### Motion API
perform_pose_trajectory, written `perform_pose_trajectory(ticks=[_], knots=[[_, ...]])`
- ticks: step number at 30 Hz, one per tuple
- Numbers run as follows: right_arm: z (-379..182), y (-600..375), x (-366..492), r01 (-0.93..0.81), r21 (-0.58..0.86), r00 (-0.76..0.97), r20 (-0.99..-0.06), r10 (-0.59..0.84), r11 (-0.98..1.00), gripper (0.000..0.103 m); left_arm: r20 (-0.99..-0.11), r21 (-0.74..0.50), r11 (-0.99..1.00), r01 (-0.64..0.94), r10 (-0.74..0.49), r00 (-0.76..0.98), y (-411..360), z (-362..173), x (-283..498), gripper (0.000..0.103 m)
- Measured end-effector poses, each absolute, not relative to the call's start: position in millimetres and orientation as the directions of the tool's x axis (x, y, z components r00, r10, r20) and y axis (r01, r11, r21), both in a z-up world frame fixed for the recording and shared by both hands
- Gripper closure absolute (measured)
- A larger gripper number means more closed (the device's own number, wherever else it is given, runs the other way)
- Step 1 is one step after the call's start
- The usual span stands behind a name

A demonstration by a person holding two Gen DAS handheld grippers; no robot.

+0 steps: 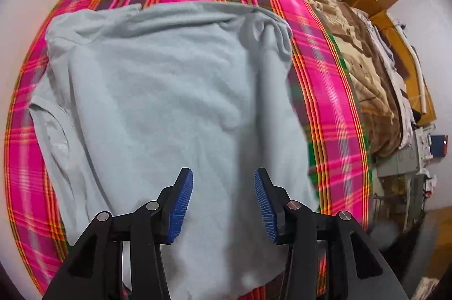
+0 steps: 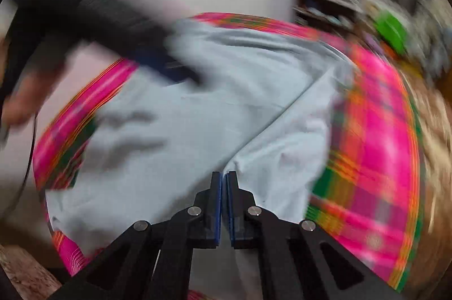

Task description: Fold clothes

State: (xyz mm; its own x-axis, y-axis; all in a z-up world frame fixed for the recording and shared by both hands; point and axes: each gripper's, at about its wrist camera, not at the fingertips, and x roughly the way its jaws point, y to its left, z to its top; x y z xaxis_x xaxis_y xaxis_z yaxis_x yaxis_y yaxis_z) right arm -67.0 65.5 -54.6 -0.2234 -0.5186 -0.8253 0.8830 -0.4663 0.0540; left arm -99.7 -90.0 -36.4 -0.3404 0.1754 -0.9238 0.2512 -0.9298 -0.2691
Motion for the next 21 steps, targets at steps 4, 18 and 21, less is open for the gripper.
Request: perform_pose_trajectory(ticks=[4,18,21], knots=[[-77.2,31.2,-38.9,0.942,0.106,-0.065,-0.873,-0.484,-0.317,0.095,-0.924,-0.249,-0.937,0.244,0.155,-0.350,-94.6,-28.6,-118.1,0.053],[-60.8,162.7,-98.8,0.636,0.254,-0.197,-0.859,-0.472,-0.729,0.083,-0.953,-0.056,-0.998,-0.017,0.059,-0.297,-31.1,-36.1,-247.1,0.050],[-73.1,165.8,-98.4,0.590,0.279,-0.166,-0.876,-0.452,-0.758,0.083,-0.959,0.028,-0.997,-0.077,-0.005,-0.284,-4.1,-47.5,-281.4,0.050]])
